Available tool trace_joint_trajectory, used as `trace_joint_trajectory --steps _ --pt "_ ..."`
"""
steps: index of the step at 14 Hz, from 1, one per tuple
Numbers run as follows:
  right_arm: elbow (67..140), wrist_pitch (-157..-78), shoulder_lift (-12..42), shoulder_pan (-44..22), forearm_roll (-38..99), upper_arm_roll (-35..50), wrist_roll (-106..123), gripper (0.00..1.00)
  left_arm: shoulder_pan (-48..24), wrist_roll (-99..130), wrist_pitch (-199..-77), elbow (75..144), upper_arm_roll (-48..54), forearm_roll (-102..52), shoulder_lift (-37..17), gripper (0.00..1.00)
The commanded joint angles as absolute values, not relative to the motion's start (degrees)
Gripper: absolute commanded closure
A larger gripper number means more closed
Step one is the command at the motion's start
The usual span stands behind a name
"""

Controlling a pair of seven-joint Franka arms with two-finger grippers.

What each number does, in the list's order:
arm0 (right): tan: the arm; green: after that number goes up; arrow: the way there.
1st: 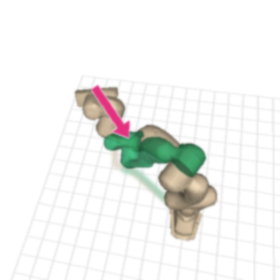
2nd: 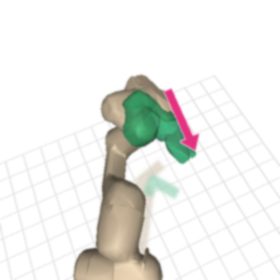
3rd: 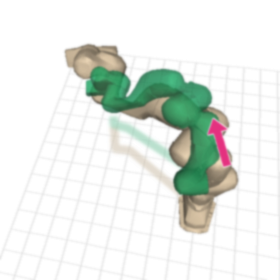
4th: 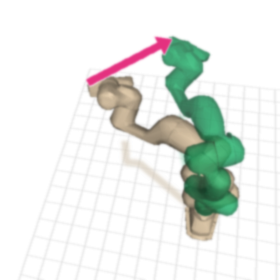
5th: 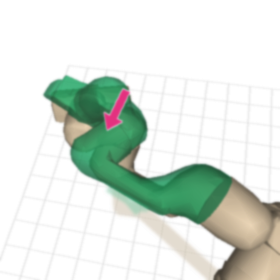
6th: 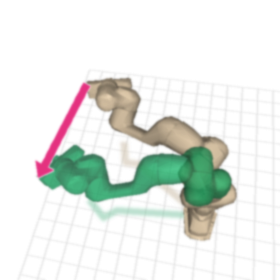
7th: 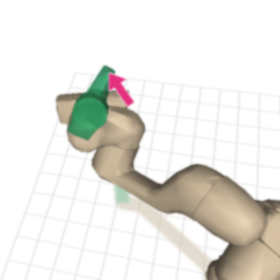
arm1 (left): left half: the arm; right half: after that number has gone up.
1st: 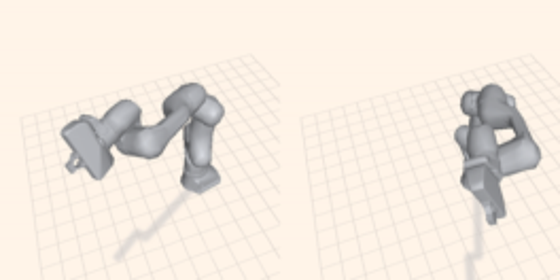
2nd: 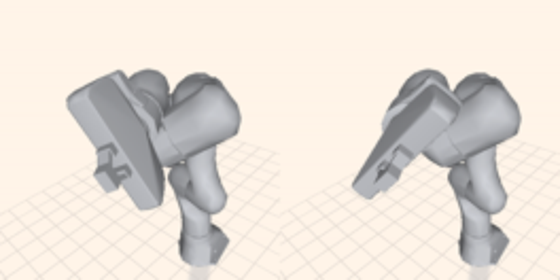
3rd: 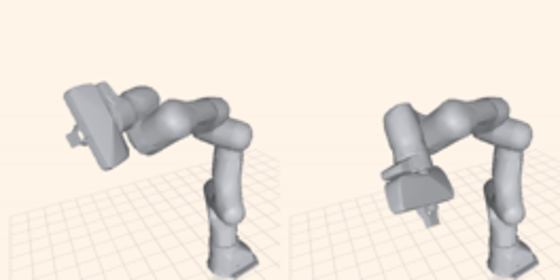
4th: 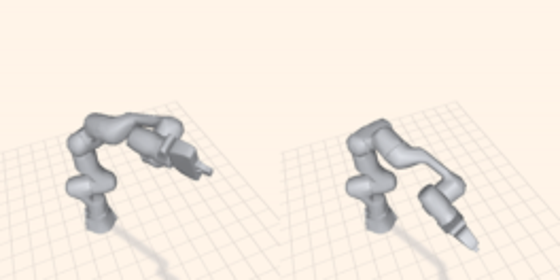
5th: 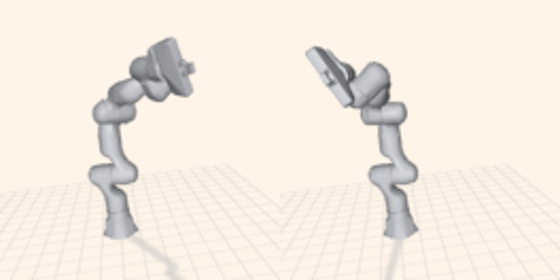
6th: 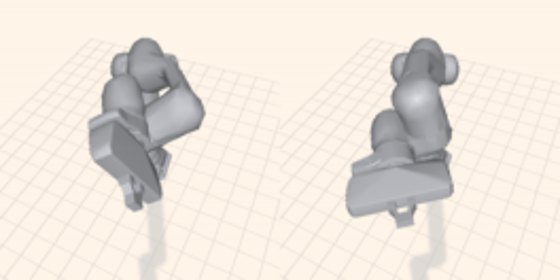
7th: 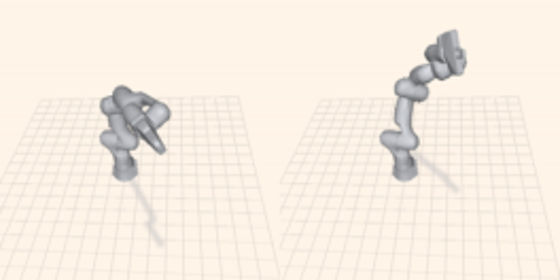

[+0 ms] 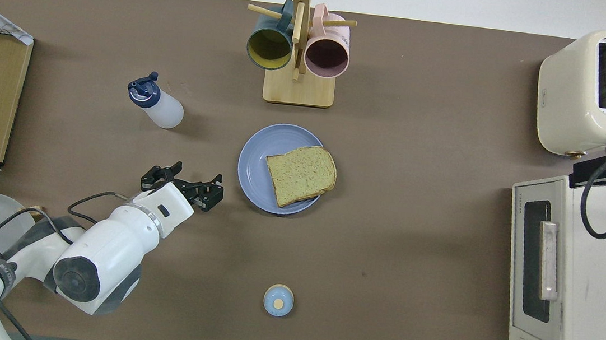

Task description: Put bread on plate and add seasoning

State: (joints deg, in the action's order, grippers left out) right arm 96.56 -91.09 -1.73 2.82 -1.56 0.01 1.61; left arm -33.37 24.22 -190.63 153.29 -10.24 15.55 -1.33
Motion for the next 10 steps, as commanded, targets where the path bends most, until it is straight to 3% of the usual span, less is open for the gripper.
trace_joint_trajectory --steps 1,5,10 --pt "97.3 -91.3 -2.2 3.3 -1.9 0.3 3.0 0.00 -37.7 25.3 -182.4 152.3 -10.8 15.6 1.6 0.00" --pt "97.3 -91.3 -2.2 3.3 -1.9 0.3 3.1 0.00 -43.1 25.9 -159.9 140.5 -10.6 15.6 1.7 0.00" --pt "97.3 -91.3 -2.2 3.3 -1.9 0.3 3.0 0.00 -43.4 25.8 -147.3 135.5 -10.5 15.5 5.7 0.00"
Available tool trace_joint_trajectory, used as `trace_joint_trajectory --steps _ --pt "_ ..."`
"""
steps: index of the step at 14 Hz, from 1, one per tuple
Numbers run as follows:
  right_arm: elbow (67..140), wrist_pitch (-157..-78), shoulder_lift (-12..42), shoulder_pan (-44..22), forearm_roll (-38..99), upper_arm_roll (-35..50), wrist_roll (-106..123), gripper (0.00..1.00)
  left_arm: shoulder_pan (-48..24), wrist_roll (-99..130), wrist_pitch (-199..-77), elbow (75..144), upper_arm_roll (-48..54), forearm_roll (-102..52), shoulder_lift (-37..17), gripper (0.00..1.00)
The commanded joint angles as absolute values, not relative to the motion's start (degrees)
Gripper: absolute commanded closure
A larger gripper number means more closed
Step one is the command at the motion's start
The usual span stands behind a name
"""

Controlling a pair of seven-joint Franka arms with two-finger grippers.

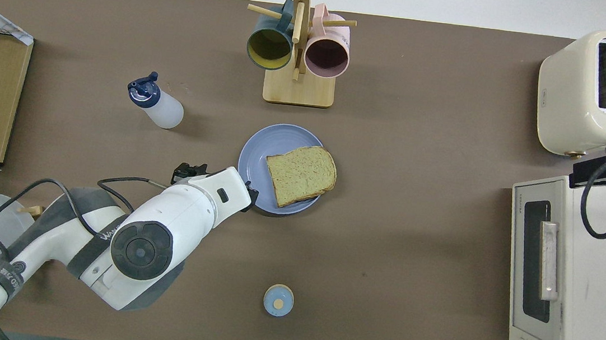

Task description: Put bread on plate and add seasoning

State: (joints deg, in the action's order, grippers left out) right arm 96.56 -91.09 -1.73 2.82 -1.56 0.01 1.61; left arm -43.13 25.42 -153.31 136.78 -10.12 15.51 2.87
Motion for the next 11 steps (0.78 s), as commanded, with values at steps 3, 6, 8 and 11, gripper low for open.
trace_joint_trajectory --steps 3,6,8,11 --pt "97.3 -91.3 -2.2 3.3 -1.9 0.3 3.1 0.00 -42.5 25.2 -132.3 126.9 -10.7 12.6 6.9 0.00" --pt "97.3 -91.3 -2.2 3.3 -1.9 0.3 3.0 0.00 -41.3 24.5 -122.4 120.5 -11.8 10.5 8.3 0.00" --pt "97.3 -91.3 -2.2 3.3 -1.9 0.3 3.0 0.00 -39.6 23.4 -117.4 116.3 -11.9 9.7 8.2 0.00" --pt "97.3 -91.3 -2.2 3.3 -1.9 0.3 3.1 0.00 -35.1 19.0 -112.3 111.1 -11.9 7.7 8.0 0.00"
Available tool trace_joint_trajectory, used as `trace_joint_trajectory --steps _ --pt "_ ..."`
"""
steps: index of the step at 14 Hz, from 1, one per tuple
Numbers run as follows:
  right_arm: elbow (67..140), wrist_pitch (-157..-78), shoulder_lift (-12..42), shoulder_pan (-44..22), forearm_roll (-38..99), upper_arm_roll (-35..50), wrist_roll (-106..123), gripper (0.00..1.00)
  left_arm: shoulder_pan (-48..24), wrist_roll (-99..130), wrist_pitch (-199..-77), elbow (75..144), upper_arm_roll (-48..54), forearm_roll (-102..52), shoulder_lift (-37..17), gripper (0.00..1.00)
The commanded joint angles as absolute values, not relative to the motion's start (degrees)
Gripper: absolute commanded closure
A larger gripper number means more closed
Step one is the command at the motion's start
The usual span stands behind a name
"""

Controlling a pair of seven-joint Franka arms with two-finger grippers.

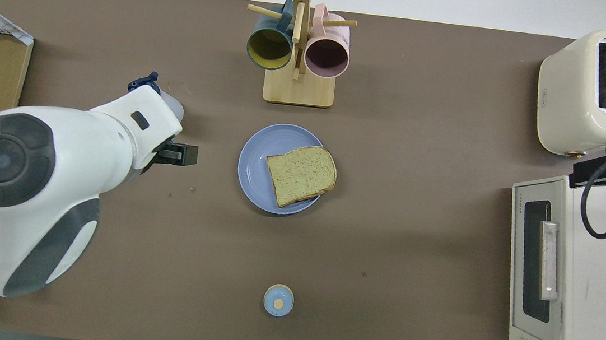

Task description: Put bread on plate and add seasoning

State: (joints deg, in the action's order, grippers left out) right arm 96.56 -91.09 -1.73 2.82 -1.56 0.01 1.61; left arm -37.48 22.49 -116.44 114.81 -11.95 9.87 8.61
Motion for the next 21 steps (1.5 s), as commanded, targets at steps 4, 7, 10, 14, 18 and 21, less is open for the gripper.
trace_joint_trajectory --steps 4,7,10,14,18,21 --pt "97.3 -91.3 -2.2 3.3 -1.9 0.3 3.0 0.00 -27.0 10.2 -106.2 106.4 -11.8 5.5 7.9 0.00" --pt "97.3 -91.3 -2.2 3.3 -1.9 0.3 3.0 0.00 -23.0 2.6 -101.0 104.1 -12.0 4.0 7.9 0.00" --pt "97.3 -91.3 -2.2 3.3 -1.9 0.3 3.0 0.00 -20.9 -1.0 -95.9 100.6 -11.8 4.0 7.6 0.00" --pt "97.3 -91.3 -2.2 3.3 -1.9 0.3 3.1 0.00 -15.1 -3.3 -90.5 97.7 -7.8 4.0 7.3 0.00" --pt "97.3 -91.3 -2.2 3.3 -1.9 0.3 3.0 0.00 -6.3 -3.1 -86.4 95.6 1.1 0.3 6.1 0.00" --pt "97.3 -91.3 -2.2 3.9 -1.9 0.3 3.0 0.00 -4.1 -3.2 -86.2 96.2 2.8 -0.4 5.7 0.00"
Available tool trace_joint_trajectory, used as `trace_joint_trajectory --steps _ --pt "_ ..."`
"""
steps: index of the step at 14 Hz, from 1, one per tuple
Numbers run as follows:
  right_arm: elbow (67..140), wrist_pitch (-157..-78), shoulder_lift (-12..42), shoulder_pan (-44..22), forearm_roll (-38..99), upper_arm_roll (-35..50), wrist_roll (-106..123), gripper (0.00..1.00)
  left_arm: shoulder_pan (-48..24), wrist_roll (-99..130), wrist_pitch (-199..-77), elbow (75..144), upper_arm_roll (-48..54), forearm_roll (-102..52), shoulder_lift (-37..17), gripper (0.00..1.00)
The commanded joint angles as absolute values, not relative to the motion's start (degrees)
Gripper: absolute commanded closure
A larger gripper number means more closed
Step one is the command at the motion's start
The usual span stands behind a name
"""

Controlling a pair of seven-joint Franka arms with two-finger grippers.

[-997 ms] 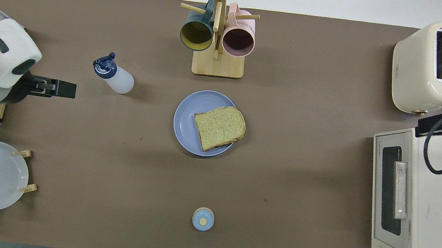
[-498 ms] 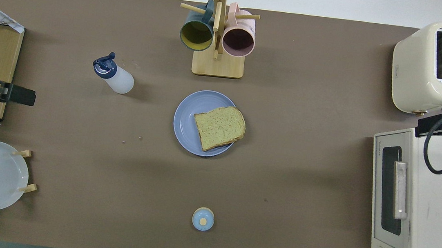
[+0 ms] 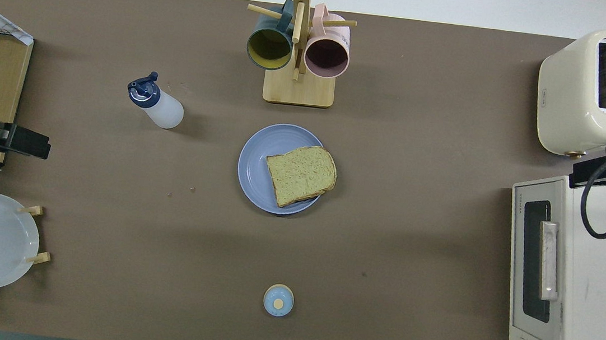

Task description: Put bread on plate and add seasoning

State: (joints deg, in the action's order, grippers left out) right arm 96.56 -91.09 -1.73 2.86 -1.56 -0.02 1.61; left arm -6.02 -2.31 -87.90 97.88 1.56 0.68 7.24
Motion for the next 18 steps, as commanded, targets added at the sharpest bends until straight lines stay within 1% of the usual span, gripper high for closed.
trace_joint_trajectory --steps 1,3,6,7,9,11,13,14,16,17,18 --pt "97.3 -91.3 -2.2 4.0 -1.9 0.3 3.0 0.00 -4.2 -3.2 -86.5 96.2 2.6 -0.4 4.8 0.00" --pt "97.3 -91.3 -2.2 3.7 -1.9 0.3 3.0 0.00 -4.7 -3.1 -88.1 96.1 2.4 -0.4 2.9 0.00" --pt "97.3 -91.4 -2.2 3.3 -1.9 0.3 2.9 0.00 -5.5 -2.6 -92.4 95.5 1.5 -0.4 1.9 0.00" --pt "97.3 -91.3 -2.2 3.6 -1.9 0.3 2.9 0.00 -5.9 -2.4 -92.4 93.9 0.8 -0.4 0.8 0.00" --pt "97.3 -91.2 -2.2 3.7 -1.9 0.3 3.0 0.00 -6.3 2.3 -90.5 87.8 1.2 -0.2 -0.1 0.00" --pt "97.3 -91.4 -2.2 3.8 -1.9 0.3 2.9 0.00 -6.3 2.8 -88.0 87.5 1.3 0.2 0.4 0.00" --pt "97.3 -91.4 -2.2 3.7 -1.9 0.3 2.9 0.00 -5.5 0.9 -87.8 89.8 1.5 0.1 1.7 0.00" --pt "97.3 -91.3 -2.2 3.8 -1.9 0.3 3.0 0.00 -5.4 -2.6 -87.9 92.1 1.5 0.1 3.0 0.00" --pt "97.3 -91.3 -2.2 3.7 -1.9 0.3 3.0 0.00 -2.0 -4.5 -88.9 97.5 4.5 0.0 5.1 0.00" --pt "97.3 -91.3 -2.2 3.7 -1.9 0.3 3.0 0.00 -1.2 -4.4 -89.6 98.3 5.4 -0.1 5.4 0.00" --pt "97.3 -91.3 -2.2 3.6 -1.9 0.3 3.0 0.00 -1.8 -4.1 -90.2 97.5 4.5 -0.2 4.6 0.00"
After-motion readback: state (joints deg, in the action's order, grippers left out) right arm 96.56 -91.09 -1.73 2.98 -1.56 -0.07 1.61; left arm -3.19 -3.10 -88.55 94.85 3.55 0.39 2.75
